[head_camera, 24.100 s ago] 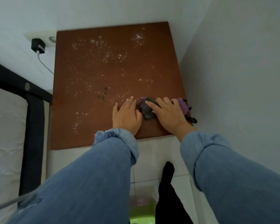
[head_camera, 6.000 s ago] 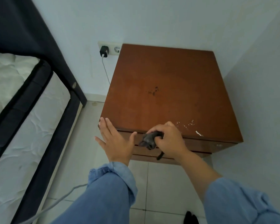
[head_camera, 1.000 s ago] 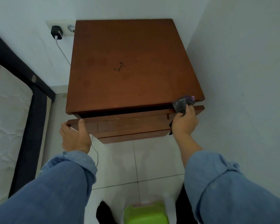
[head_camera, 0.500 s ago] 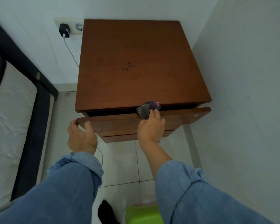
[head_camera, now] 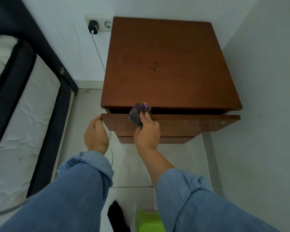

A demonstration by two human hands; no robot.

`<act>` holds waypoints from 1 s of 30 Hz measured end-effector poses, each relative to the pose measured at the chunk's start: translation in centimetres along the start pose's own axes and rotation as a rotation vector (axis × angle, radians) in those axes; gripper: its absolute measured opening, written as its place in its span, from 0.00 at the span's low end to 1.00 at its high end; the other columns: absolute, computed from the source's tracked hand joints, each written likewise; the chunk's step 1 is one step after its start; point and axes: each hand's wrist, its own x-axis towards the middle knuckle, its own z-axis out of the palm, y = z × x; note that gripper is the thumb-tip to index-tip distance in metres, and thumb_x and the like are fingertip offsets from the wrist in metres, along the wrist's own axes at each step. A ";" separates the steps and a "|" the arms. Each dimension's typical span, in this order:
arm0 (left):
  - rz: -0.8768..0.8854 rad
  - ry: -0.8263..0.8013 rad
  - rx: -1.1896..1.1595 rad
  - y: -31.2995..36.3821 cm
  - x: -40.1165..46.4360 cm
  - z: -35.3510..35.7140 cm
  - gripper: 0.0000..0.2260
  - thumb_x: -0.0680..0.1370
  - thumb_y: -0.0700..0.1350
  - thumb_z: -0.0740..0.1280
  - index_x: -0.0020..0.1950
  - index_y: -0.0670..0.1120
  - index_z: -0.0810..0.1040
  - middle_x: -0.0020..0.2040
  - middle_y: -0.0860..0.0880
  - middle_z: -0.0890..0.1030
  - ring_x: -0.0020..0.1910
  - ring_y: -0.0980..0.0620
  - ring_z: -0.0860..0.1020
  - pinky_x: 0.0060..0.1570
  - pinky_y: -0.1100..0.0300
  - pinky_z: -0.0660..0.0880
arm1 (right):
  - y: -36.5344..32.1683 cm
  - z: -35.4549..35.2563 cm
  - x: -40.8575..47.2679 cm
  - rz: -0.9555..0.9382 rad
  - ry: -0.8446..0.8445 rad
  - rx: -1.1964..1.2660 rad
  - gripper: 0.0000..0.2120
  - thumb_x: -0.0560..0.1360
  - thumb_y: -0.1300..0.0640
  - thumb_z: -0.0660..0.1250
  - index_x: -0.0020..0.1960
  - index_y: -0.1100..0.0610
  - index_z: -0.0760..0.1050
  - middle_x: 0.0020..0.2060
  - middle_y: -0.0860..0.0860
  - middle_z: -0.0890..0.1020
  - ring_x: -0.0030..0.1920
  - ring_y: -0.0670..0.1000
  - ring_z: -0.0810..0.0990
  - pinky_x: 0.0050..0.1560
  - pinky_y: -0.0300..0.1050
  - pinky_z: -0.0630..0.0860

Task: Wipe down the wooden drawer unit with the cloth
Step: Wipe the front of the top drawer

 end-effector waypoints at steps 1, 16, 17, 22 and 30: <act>0.011 -0.008 0.002 -0.2 0.2 -0.2 0.22 0.75 0.52 0.51 0.62 0.51 0.77 0.62 0.49 0.79 0.61 0.49 0.74 0.64 0.53 0.68 | -0.3 0.3 0.0 -0.005 -0.003 -0.003 0.26 0.76 0.64 0.61 0.73 0.51 0.64 0.72 0.41 0.65 0.59 0.52 0.68 0.60 0.38 0.69; -0.130 -0.130 -0.199 0.5 0.3 -1.4 0.16 0.70 0.56 0.55 0.50 0.57 0.79 0.58 0.49 0.80 0.59 0.50 0.75 0.64 0.53 0.67 | -3.1 1.8 -0.5 -0.162 -0.188 0.070 0.28 0.73 0.68 0.61 0.70 0.50 0.68 0.71 0.42 0.69 0.57 0.52 0.71 0.57 0.36 0.67; -0.134 -0.125 -0.206 0.4 0.4 -1.4 0.15 0.70 0.56 0.55 0.47 0.55 0.79 0.55 0.47 0.80 0.57 0.49 0.74 0.63 0.52 0.67 | -4.0 2.0 -0.5 -0.219 -0.255 0.070 0.28 0.73 0.68 0.61 0.70 0.50 0.68 0.71 0.42 0.68 0.58 0.53 0.72 0.59 0.37 0.68; -0.186 0.021 -0.324 -0.2 0.4 -2.2 0.12 0.75 0.49 0.56 0.49 0.50 0.77 0.53 0.45 0.78 0.54 0.47 0.73 0.56 0.54 0.69 | -7.8 2.9 0.1 -0.168 -0.516 0.330 0.28 0.71 0.72 0.59 0.67 0.52 0.72 0.67 0.51 0.74 0.64 0.55 0.75 0.63 0.40 0.71; -0.104 -0.153 -0.028 2.1 -3.5 -1.0 0.18 0.75 0.48 0.55 0.57 0.46 0.79 0.58 0.41 0.80 0.56 0.42 0.76 0.60 0.50 0.73 | -2.2 0.8 -1.7 -0.014 -0.432 0.322 0.29 0.64 0.66 0.62 0.57 0.37 0.74 0.54 0.49 0.79 0.55 0.53 0.77 0.52 0.48 0.79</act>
